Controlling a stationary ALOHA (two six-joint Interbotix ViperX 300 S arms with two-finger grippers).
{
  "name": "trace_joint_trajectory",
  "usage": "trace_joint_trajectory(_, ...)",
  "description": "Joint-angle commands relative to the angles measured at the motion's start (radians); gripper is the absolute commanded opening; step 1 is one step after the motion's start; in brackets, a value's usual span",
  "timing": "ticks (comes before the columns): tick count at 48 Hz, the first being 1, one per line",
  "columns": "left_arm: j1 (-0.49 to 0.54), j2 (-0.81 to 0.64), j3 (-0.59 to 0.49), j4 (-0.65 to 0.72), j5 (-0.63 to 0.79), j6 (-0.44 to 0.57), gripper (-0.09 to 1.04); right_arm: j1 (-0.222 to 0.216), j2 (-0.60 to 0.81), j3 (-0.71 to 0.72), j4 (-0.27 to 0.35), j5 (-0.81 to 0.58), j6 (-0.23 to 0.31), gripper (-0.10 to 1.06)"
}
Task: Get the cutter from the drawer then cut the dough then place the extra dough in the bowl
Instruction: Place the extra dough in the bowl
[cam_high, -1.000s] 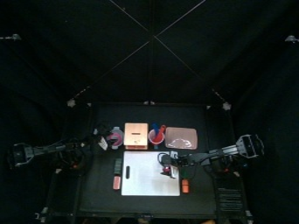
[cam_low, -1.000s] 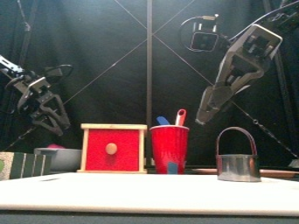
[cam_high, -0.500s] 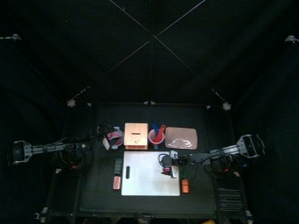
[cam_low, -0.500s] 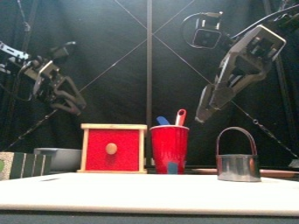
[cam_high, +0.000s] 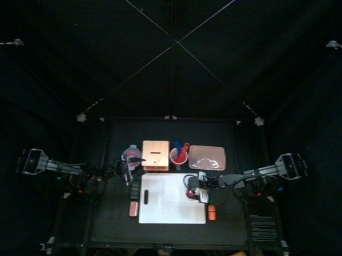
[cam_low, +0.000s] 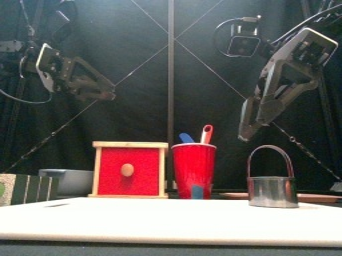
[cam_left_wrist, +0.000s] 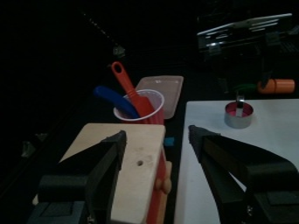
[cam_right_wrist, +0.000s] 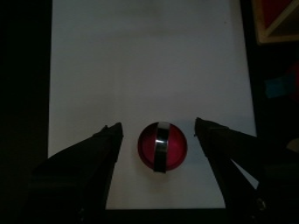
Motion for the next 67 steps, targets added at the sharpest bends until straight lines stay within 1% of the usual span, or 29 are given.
trace_joint_trajectory(1, -0.028, 0.078, -0.052, 0.005, -0.034, -0.009, 0.92, 0.002, -0.026, -0.011, 0.015, 0.012, 0.002, 0.97)
trace_joint_trajectory(9, -0.037, 0.218, -0.13, 0.005, -0.038, -0.031, 0.92, -0.008, -0.026, -0.018, 0.003, 0.008, -0.002, 0.97)
trace_joint_trajectory(13, -0.038, 0.273, -0.167, 0.006, -0.038, -0.034, 0.92, -0.026, -0.026, -0.02, -0.011, -0.018, -0.002, 0.97)
trace_joint_trajectory(22, -0.037, 0.35, -0.225, 0.006, -0.04, -0.032, 0.92, -0.063, -0.031, 0.0, -0.052, -0.155, -0.003, 0.97)
trace_joint_trajectory(27, -0.038, 0.357, -0.236, 0.005, -0.04, -0.034, 0.92, -0.091, -0.044, 0.026, -0.074, -0.242, -0.003, 0.97)
trace_joint_trajectory(31, -0.038, 0.354, -0.241, 0.005, -0.044, -0.034, 0.92, -0.112, -0.055, 0.058, -0.078, -0.333, -0.002, 0.97)
trace_joint_trajectory(38, -0.038, 0.345, -0.244, 0.003, -0.046, -0.034, 0.92, -0.133, -0.086, 0.101, -0.078, -0.416, -0.008, 0.97)
trace_joint_trajectory(43, -0.038, 0.342, -0.238, 0.003, -0.046, -0.034, 0.92, -0.144, -0.112, 0.121, -0.078, -0.44, -0.005, 0.97)
trace_joint_trajectory(51, -0.032, 0.341, -0.23, 0.003, -0.046, -0.034, 0.92, -0.147, -0.143, 0.13, -0.072, -0.443, -0.002, 0.97)
trace_joint_trajectory(57, -0.032, 0.347, -0.225, -0.002, -0.046, -0.035, 0.92, -0.147, -0.152, 0.138, -0.067, -0.443, -0.002, 0.97)
trace_joint_trajectory(67, -0.032, 0.362, -0.219, -0.015, -0.041, -0.035, 0.92, -0.166, -0.153, 0.149, -0.069, -0.443, -0.002, 0.97)
